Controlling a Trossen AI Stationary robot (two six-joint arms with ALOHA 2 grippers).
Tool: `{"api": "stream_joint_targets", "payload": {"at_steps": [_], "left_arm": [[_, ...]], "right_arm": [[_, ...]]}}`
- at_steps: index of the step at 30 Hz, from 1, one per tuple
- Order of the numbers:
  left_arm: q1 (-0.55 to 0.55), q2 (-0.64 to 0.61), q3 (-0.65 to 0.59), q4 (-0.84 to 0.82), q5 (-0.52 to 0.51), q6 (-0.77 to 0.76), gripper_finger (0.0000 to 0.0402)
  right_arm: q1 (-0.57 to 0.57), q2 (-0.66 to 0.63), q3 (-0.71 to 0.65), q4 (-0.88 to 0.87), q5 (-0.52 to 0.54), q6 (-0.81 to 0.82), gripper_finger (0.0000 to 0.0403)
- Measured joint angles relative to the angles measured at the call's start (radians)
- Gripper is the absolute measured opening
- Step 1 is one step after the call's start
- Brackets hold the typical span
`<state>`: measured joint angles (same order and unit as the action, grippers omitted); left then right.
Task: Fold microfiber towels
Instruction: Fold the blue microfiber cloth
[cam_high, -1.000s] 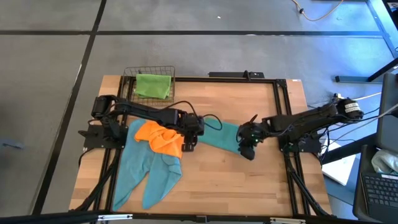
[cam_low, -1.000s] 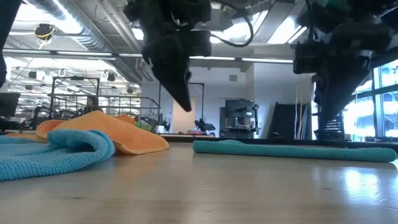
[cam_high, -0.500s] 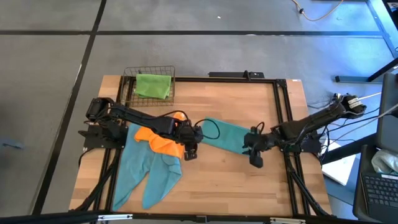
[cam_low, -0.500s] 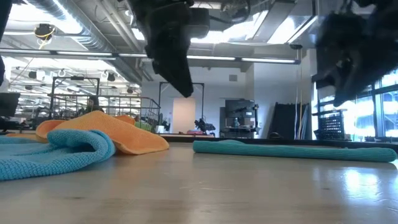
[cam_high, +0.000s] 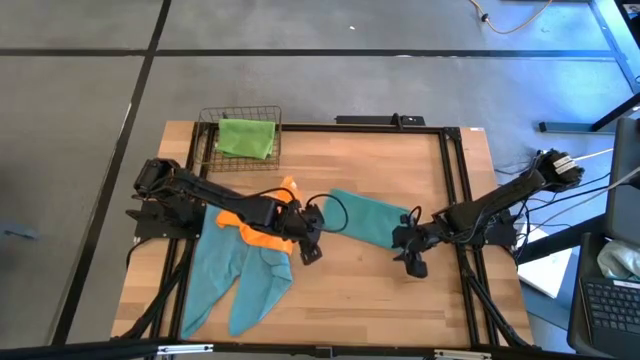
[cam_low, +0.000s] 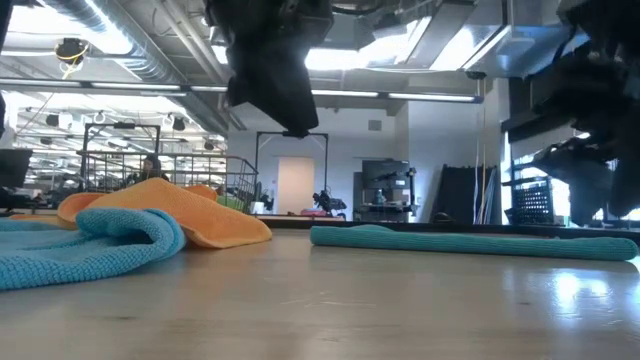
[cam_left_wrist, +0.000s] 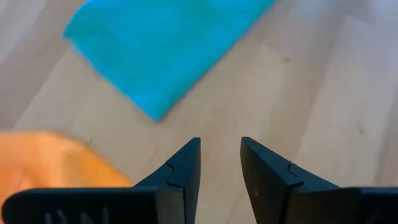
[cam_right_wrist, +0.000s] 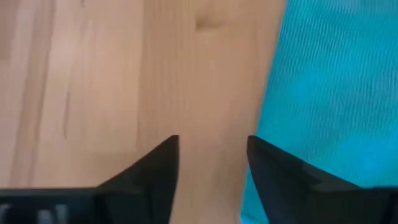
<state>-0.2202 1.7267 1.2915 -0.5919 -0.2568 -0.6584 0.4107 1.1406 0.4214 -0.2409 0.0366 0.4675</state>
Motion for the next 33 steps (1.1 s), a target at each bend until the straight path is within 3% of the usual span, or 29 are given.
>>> {"api": "stream_joint_targets", "payload": {"at_steps": [4,8,19,23,29,33], "left_arm": [[-0.02,0.0,0.001,0.002,-0.09,-0.132,0.0105],[-0.026,0.0,0.001,0.009,-0.097,-0.152,0.0105],[-0.021,0.0,0.001,0.147,-0.119,-0.204,0.0105],[-0.018,0.0,0.001,0.17,-0.119,-0.222,0.0105],[-0.024,0.0,0.001,0.189,-0.128,-0.282,0.0105],[-0.025,0.0,0.001,0.201,-0.127,-0.282,0.0105]], "right_arm": [[0.0,-0.001,0.013,0.025,0.087,0.057,0.0243],[0.0,-0.003,0.033,0.046,0.1,0.073,0.026],[-0.005,-0.003,0.036,0.106,0.103,0.201,0.0241],[-0.02,-0.003,0.035,0.097,0.144,0.201,0.0241],[-0.035,-0.003,0.033,0.09,0.167,0.077,0.024],[-0.035,-0.002,0.033,0.023,0.165,0.158,0.024]]}}
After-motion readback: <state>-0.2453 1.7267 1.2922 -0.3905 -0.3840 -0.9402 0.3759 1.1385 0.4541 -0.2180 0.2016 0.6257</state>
